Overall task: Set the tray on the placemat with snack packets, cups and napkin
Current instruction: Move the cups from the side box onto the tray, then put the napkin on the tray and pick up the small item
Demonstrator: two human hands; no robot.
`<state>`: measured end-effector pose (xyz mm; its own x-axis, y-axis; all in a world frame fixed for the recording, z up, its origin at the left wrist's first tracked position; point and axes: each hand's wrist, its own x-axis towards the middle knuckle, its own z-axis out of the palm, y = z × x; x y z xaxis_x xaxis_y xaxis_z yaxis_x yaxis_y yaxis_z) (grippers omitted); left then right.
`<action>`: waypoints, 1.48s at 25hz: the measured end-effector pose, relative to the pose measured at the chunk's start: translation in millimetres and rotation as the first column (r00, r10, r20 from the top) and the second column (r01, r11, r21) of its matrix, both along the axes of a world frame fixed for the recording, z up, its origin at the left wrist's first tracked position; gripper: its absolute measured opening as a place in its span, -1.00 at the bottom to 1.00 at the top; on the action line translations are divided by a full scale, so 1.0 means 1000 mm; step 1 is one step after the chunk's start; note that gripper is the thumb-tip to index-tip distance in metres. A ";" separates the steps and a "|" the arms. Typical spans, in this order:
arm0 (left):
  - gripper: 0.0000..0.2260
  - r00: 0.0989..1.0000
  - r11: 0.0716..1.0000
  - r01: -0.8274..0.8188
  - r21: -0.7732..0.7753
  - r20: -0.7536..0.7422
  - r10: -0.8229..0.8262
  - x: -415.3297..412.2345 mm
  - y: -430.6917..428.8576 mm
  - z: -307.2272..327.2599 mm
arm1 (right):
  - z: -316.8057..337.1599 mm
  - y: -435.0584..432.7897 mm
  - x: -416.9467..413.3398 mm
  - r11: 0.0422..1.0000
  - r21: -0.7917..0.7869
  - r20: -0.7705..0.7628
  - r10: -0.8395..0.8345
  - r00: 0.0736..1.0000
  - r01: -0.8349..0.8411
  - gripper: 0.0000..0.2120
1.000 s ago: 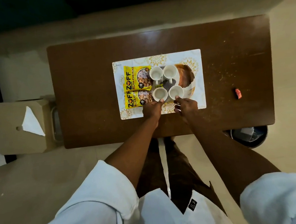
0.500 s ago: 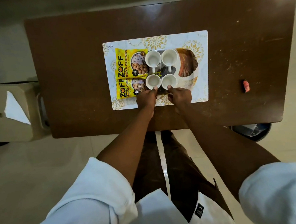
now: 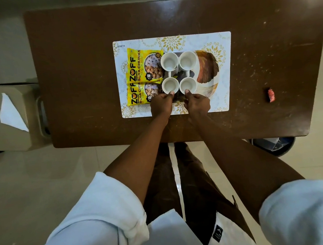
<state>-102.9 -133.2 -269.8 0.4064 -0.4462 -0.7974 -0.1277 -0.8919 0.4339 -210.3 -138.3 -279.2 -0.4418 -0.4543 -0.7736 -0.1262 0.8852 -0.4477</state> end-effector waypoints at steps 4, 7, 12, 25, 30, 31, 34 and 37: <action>-0.64 0.998 0.999 0.053 -0.005 0.034 -0.052 0.001 0.000 0.000 | 0.000 0.001 0.002 1.000 -0.011 -0.002 -0.012 1.000 0.012 -0.63; -0.63 0.995 0.996 0.085 -0.006 0.052 -0.084 0.001 0.000 0.001 | -0.001 0.002 0.001 1.000 -0.016 -0.004 0.001 1.000 -0.001 -0.64; -0.64 0.996 0.997 0.080 -0.009 0.044 -0.079 0.001 0.001 0.003 | -0.001 0.001 -0.006 1.000 -0.009 -0.004 0.027 1.000 -0.027 -0.61; -0.87 0.939 0.952 -0.284 -0.109 -0.233 0.253 0.081 0.035 0.155 | 0.150 -0.007 0.039 0.843 -0.270 -0.130 0.448 0.885 -0.466 -0.81; -0.90 0.859 0.830 -0.502 -0.244 -0.252 0.446 0.201 0.062 0.240 | 0.229 -0.018 0.164 0.741 -0.354 0.026 0.618 0.786 -0.571 -0.85; -0.87 0.848 0.808 -0.527 -0.263 -0.225 0.479 0.225 0.068 0.249 | 0.239 -0.020 0.190 0.715 -0.380 0.028 0.643 0.765 -0.587 -0.85; -0.80 0.792 0.737 -0.610 -0.290 -0.189 0.581 0.312 0.093 0.260 | 0.265 -0.019 0.285 0.566 -0.440 -0.041 0.763 0.645 -0.698 -0.76; -0.80 0.723 0.671 -0.691 -0.269 -0.225 0.653 0.394 0.122 0.247 | 0.261 -0.010 0.388 0.417 -0.505 -0.075 0.851 0.520 -0.756 -0.70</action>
<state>290.9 -11.0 -23.3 0.6217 -0.3131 -0.7179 0.5130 -0.5299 0.6753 177.8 -148.0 -18.1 0.4215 -0.8125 -0.4028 -0.5561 0.1192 -0.8225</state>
